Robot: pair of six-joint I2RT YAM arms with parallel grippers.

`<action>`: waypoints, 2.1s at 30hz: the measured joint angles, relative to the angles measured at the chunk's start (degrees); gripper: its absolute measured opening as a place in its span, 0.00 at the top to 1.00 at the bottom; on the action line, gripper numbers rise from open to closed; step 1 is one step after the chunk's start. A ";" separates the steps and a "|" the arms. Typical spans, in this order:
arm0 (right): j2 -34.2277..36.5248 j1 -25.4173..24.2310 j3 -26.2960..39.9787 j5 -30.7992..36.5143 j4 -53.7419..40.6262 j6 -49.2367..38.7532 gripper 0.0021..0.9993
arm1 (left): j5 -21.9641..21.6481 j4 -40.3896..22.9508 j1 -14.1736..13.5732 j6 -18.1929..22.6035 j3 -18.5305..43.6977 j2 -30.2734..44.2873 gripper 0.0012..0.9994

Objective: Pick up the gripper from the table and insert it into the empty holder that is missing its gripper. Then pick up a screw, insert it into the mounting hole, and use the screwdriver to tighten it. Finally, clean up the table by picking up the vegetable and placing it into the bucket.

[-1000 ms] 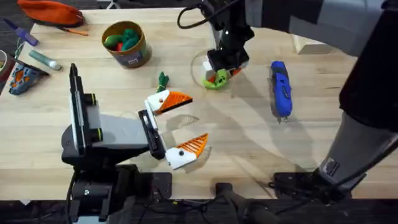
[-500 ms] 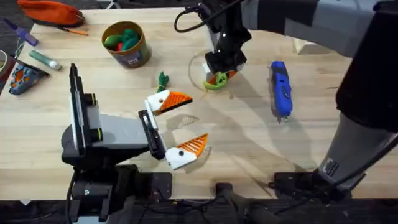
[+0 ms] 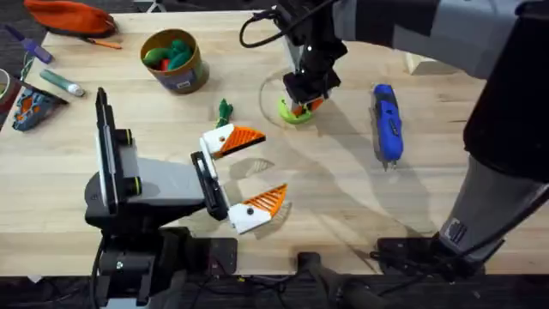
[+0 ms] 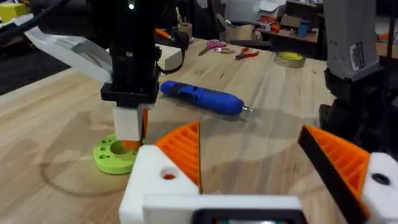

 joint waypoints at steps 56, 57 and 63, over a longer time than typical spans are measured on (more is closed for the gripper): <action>-15.15 0.11 11.48 -0.28 -16.87 -1.12 1.00 | -0.02 0.00 0.00 0.00 0.00 -0.02 0.01; -15.28 0.23 13.13 -0.26 -18.34 -1.14 1.00 | 0.00 0.00 0.00 0.00 0.00 -0.02 0.01; -15.39 4.10 20.62 1.88 -23.32 -1.49 1.00 | 0.00 0.02 0.00 0.00 0.00 0.00 0.01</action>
